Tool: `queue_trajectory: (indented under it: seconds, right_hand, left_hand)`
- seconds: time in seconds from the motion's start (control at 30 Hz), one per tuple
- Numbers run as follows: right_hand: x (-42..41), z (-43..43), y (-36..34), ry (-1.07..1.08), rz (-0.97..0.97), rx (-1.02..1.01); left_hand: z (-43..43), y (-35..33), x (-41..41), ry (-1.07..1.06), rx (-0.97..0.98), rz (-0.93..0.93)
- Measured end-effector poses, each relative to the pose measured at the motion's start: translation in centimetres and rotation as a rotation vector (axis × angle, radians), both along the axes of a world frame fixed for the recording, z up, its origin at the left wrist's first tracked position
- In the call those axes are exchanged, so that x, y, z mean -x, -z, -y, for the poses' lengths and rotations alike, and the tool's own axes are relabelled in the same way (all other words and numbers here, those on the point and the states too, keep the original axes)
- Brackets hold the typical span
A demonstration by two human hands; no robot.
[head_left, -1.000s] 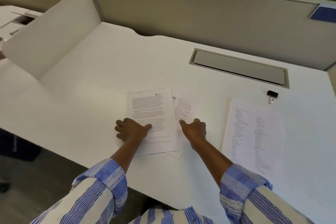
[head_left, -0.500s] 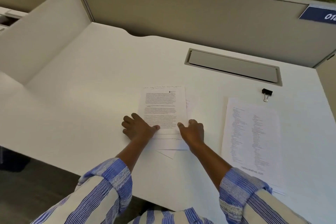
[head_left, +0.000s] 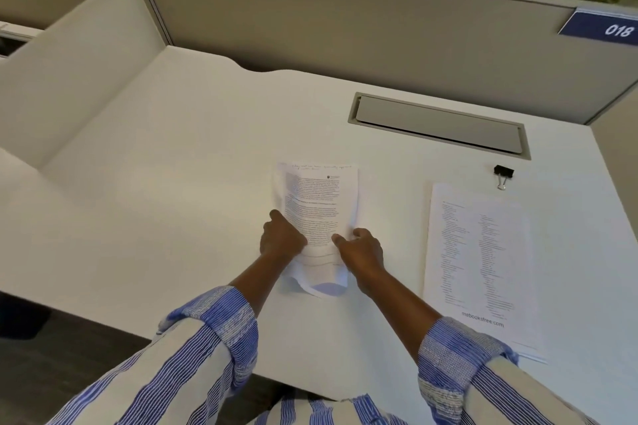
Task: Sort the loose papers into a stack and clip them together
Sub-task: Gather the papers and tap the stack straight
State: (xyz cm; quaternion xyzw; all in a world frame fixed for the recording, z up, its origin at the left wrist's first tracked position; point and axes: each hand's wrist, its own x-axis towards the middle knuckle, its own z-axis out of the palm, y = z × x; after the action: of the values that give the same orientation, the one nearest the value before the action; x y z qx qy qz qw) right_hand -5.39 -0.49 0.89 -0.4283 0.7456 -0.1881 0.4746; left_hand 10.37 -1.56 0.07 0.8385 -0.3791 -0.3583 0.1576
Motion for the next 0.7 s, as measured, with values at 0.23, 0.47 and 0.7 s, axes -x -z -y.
queue_trajectory:
  seconds: [0.23, 0.47, 0.7]
  right_hand:
    - [2.3, 0.2, 0.4, 0.153, 0.341, -0.05]
    - [6.9, 1.6, -2.6, 0.242, 0.797, 0.023]
    - [14.1, 1.9, -5.7, 0.175, 0.355, 0.315]
  left_hand:
    - [-0.6, -2.2, -0.7, 0.119, 0.247, -0.72]
    - [0.9, -7.1, 0.4, 0.291, 0.197, -1.105]
    - [2.6, -6.8, 4.6, 0.246, 0.187, -0.835]
